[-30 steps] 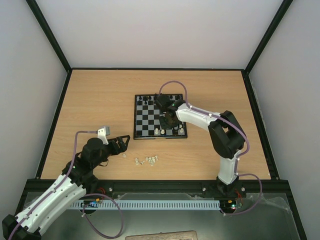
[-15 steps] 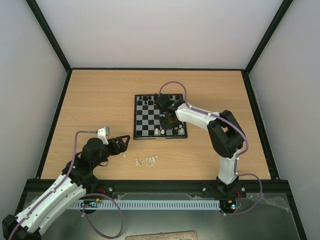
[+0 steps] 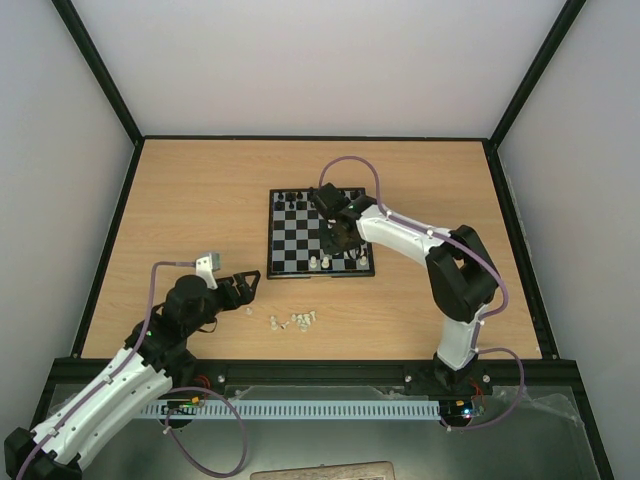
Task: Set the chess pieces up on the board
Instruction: Place the chess piece on the chessboard, then pick up the chess piece from the chessboard.
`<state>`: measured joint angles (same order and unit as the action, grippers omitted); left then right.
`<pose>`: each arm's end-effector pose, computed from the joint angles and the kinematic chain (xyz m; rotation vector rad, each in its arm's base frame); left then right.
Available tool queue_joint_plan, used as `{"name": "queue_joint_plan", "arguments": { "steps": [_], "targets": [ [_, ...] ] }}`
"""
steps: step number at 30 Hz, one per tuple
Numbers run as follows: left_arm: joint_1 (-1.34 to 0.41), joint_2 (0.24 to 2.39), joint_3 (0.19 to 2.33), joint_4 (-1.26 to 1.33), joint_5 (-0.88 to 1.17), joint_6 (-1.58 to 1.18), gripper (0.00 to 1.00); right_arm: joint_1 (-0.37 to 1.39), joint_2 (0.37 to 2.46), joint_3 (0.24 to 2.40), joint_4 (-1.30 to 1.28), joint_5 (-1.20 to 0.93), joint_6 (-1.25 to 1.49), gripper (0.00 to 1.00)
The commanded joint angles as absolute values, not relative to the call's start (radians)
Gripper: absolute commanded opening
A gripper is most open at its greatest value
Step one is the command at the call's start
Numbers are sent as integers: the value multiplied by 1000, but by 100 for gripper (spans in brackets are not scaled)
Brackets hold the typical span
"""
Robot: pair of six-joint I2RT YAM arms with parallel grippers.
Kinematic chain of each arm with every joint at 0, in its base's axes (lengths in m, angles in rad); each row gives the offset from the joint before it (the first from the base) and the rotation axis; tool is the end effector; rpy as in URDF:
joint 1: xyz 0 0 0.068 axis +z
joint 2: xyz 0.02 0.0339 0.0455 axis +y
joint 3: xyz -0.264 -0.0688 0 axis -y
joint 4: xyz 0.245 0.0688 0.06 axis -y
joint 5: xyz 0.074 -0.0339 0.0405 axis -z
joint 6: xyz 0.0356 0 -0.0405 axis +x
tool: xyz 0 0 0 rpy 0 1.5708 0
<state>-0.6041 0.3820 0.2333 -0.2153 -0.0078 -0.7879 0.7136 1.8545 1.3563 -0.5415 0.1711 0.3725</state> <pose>0.1060 -0.0728 0.1959 -0.1934 2.0383 -0.8985 0.3011 0.2527 0.2085 -0.3809 2.5682 0.1742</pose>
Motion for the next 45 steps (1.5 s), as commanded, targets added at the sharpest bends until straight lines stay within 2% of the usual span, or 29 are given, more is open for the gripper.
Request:
{"name": "queue_joint_plan", "arguments": {
  "steps": [1,23,42,45],
  "targets": [
    [-606,399,224,-184,-9,-780,99,707,1828,1382,-594,210,363,26],
    [-605,420,216,-161,-6,-782,99,657,1818,1308,-589,215,367,30],
    [-606,437,220,-146,0,-779,99,657,1831,1282,-592,198,370,23],
    [-606,437,221,-145,0,-779,99,657,1830,1279,-591,192,370,19]
  ]
}}
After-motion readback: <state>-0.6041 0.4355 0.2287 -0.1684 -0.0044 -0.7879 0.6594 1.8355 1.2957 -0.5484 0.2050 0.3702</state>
